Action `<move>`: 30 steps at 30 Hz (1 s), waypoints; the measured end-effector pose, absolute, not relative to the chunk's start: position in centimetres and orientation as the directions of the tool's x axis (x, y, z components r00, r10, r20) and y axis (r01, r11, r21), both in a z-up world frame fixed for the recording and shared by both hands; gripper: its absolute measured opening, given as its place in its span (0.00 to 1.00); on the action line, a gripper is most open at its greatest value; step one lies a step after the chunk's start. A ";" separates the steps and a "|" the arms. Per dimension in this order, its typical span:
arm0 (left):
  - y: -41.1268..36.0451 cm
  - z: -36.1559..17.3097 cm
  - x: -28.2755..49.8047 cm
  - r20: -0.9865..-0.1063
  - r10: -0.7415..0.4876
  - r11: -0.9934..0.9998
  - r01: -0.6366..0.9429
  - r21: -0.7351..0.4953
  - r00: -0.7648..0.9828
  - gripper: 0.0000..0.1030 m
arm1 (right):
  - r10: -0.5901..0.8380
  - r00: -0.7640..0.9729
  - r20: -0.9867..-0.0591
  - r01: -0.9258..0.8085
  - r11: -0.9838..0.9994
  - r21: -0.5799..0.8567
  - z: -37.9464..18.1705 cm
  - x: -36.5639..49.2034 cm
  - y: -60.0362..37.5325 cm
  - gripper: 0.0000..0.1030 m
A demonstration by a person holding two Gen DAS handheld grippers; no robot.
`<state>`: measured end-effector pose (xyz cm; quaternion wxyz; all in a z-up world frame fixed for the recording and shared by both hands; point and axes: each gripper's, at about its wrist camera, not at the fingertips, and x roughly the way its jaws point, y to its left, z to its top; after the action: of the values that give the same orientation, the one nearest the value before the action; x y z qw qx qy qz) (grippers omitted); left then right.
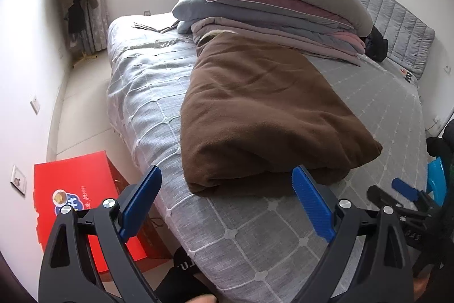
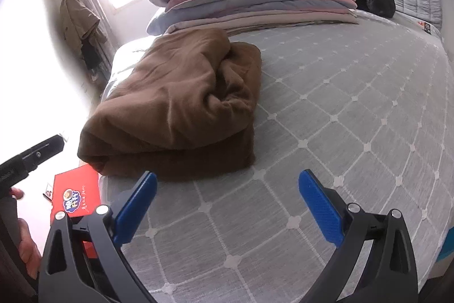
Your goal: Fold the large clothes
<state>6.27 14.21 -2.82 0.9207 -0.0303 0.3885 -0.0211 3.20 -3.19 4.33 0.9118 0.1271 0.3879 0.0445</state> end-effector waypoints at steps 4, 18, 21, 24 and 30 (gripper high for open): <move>13.8 -3.1 6.3 -0.716 -0.077 0.997 0.037 -0.071 0.694 0.87 | 0.202 0.678 -0.706 0.041 0.950 0.311 3.1 3.3 -4.1 0.94; 12.8 -2.9 5.8 -0.700 -0.096 0.995 0.072 -0.064 0.708 0.89 | 0.211 0.660 -0.721 0.051 0.945 0.323 1.8 2.9 -5.2 0.94; 12.7 -3.0 5.8 -0.699 -0.089 0.996 0.072 -0.054 0.709 0.90 | 0.208 0.661 -0.720 0.051 0.946 0.321 1.6 2.9 -5.3 0.94; 12.4 -2.9 5.8 -0.699 -0.080 0.996 0.075 -0.038 0.711 0.90 | 0.205 0.662 -0.721 0.049 0.948 0.315 1.5 2.9 -5.2 0.94; 12.1 -2.9 5.6 -0.692 -0.073 0.997 0.078 -0.024 0.718 0.90 | 0.205 0.663 -0.720 0.043 0.950 0.309 1.3 2.9 -4.9 0.94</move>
<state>5.58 12.08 -2.88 0.9268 0.0036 0.3732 -0.0407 2.90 -4.91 1.28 0.8991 0.1515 0.4082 0.0449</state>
